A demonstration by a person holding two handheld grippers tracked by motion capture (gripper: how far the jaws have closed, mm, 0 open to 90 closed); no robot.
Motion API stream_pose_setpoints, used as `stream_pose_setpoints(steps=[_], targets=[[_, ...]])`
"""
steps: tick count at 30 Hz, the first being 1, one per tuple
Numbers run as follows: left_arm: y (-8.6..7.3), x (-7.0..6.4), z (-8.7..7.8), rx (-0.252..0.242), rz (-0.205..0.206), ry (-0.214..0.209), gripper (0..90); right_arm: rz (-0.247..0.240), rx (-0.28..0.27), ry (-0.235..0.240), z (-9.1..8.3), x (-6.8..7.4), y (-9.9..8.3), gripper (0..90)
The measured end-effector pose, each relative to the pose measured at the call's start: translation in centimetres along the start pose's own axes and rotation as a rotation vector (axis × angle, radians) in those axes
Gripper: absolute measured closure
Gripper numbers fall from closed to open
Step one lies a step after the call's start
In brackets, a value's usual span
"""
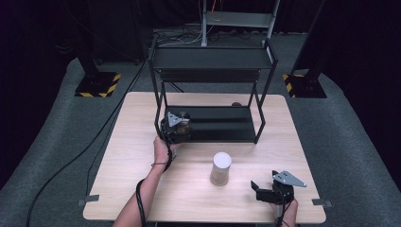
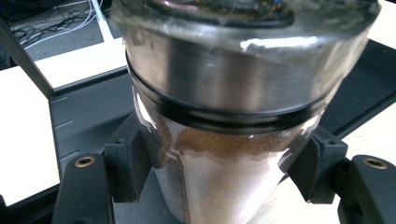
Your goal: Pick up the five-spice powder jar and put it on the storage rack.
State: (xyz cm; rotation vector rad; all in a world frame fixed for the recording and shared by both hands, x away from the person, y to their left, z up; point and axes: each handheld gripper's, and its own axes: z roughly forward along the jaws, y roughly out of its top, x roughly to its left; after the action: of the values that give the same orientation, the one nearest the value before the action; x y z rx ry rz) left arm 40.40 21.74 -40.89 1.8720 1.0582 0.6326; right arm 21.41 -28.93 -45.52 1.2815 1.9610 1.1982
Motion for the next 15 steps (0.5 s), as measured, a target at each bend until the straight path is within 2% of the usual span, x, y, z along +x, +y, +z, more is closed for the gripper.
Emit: stream_pose_setpoints(steps=[10,15], targets=[[-0.1,0.0,1.1,0.001,-0.004,0.006,31.3,0.001,0.002,0.001,0.0,0.0,0.0,0.6],[-0.5,0.2,1.7,0.004,-0.029,0.005,31.3,0.000,-0.001,0.000,0.0,0.0,0.0,0.6]])
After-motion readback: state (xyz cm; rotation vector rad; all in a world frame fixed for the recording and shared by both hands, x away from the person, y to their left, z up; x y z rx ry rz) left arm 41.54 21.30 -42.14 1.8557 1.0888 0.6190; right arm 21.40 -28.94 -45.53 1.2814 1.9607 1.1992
